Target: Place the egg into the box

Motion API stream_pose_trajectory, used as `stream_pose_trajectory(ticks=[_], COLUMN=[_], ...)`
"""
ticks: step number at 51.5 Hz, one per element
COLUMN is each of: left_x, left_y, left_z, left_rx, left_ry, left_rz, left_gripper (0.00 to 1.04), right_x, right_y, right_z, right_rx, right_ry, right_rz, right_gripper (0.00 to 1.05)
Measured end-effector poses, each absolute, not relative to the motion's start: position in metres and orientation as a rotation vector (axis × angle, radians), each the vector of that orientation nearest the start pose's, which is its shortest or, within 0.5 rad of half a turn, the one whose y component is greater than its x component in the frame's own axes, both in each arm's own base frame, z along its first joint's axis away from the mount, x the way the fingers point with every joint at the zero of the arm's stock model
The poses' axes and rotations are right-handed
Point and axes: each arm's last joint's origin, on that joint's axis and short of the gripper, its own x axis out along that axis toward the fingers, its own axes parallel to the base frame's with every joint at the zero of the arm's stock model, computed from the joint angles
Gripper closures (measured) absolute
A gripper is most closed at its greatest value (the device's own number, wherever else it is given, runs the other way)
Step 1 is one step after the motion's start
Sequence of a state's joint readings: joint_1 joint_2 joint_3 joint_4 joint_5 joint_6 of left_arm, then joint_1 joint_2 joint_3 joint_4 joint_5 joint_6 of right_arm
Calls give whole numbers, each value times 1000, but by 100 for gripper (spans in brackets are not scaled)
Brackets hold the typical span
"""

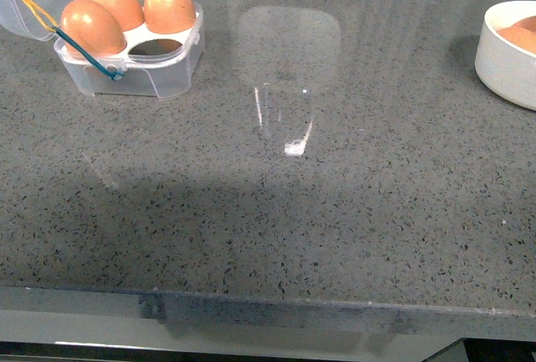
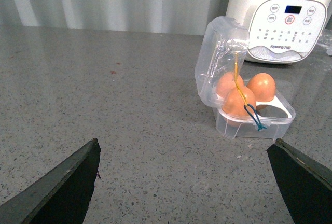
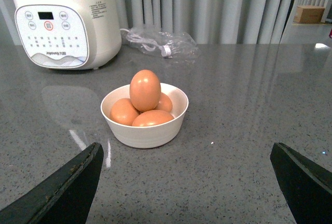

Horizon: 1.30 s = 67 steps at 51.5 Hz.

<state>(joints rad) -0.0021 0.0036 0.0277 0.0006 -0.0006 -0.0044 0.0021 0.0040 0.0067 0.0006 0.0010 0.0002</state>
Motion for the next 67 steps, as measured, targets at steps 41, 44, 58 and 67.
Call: stream_pose_trajectory(ticks=[41, 44, 58, 67], left_x=[96, 96, 96, 96], left_y=[0, 0, 0, 0], left_z=[173, 173, 173, 173], left_rx=[-4, -4, -4, -4], left_ry=[-25, -25, -25, -25], left_rz=[-1, -1, -2, -1], left_gripper=[7, 7, 7, 7], right_x=[98, 98, 98, 98], right_y=[0, 0, 0, 0], right_z=[166, 166, 166, 166], right_rx=[0, 0, 0, 0], right_ry=[-3, -3, -3, -3], right_rz=[1, 1, 1, 1], right_gripper=[7, 7, 7, 7])
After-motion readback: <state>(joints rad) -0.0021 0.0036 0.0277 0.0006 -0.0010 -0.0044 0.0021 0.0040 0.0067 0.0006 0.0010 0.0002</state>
